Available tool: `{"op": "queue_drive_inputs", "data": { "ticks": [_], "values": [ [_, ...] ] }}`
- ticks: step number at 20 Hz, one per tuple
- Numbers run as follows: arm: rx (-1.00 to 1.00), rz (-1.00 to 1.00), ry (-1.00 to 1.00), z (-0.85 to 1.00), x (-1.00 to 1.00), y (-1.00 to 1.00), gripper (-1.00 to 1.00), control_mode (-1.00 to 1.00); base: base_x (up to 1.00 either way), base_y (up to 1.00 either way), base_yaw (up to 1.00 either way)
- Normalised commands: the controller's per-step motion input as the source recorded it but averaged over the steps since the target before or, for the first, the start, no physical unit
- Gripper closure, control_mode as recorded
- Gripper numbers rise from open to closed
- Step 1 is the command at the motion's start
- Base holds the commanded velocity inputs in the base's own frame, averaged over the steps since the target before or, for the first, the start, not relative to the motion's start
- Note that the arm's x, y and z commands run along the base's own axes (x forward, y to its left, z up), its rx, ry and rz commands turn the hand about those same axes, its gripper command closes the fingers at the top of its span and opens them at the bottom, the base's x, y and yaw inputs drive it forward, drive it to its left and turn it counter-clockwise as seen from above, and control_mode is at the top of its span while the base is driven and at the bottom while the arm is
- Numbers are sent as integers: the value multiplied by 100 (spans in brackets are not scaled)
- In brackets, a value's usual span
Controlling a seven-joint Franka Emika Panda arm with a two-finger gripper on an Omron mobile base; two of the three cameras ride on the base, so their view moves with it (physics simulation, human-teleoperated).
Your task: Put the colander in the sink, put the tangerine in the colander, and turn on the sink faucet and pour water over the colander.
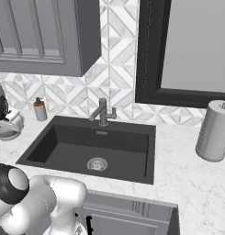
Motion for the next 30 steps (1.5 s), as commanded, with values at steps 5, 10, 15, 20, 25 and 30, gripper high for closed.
{"op": "queue_drive_inputs", "data": {
  "ticks": [5,10,15,20,25,30],
  "values": [
    [1,-2,0,-39,73,68,-100,-100,0,0,0],
    [0,-2,4,-24,54,57,-100,-100,0,0,0],
    [0,0,15,-23,27,17,-100,-100,0,0,0],
    [0,0,1,-53,18,15,-100,-100,0,0,0],
    [0,0,0,-39,5,26,-100,-100,0,0,0],
    [0,0,0,0,11,21,-100,-100,0,0,0]
  ]
}}
